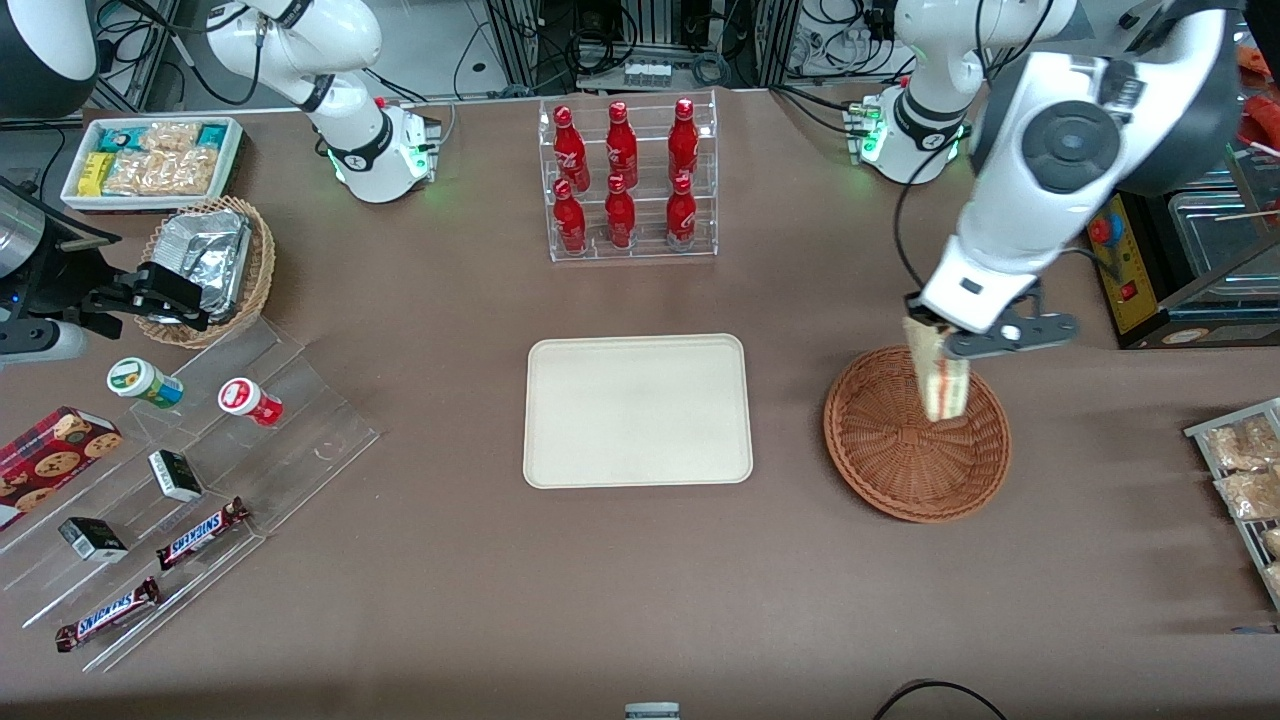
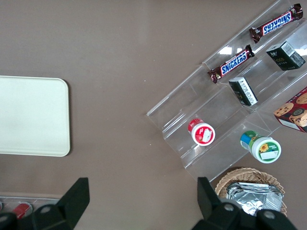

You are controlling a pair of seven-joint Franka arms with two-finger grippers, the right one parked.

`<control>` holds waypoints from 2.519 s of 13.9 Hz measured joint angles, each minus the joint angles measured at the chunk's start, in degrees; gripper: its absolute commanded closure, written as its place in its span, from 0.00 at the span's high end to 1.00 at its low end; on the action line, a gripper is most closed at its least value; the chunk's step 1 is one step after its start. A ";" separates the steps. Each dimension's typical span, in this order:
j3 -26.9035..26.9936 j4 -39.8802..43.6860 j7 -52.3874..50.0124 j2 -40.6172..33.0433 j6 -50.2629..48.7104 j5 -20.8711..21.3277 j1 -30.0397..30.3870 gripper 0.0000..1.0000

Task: Place sandwich from basket to tray
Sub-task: 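Lift the sandwich out of the basket with the left gripper, then carry the held sandwich over the cream tray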

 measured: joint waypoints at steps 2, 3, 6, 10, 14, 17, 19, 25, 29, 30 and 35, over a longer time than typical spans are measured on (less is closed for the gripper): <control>-1.59 0.13 0.00 0.39 0.03 -2.85 -0.07 0.00; -2.11 0.39 -0.24 0.80 0.05 -4.17 -0.07 0.00; -5.00 2.27 -4.83 3.24 0.28 -5.01 -0.08 0.00; -7.96 4.59 -10.11 6.33 0.91 -5.14 -0.13 0.00; -7.90 6.67 -11.36 6.83 1.16 -6.67 0.01 0.00; -8.07 7.98 -13.12 8.23 1.38 -8.19 0.03 0.00; -10.11 8.04 -15.38 10.36 3.65 -8.26 0.01 0.00; -15.58 8.12 -26.07 16.62 9.13 -3.11 -5.27 0.00; -16.51 8.15 -32.17 21.45 11.02 6.21 -10.51 0.00; -16.53 8.18 -32.58 22.57 11.24 7.70 -11.50 0.00; -16.58 8.47 -35.29 24.53 11.33 9.00 -13.87 0.00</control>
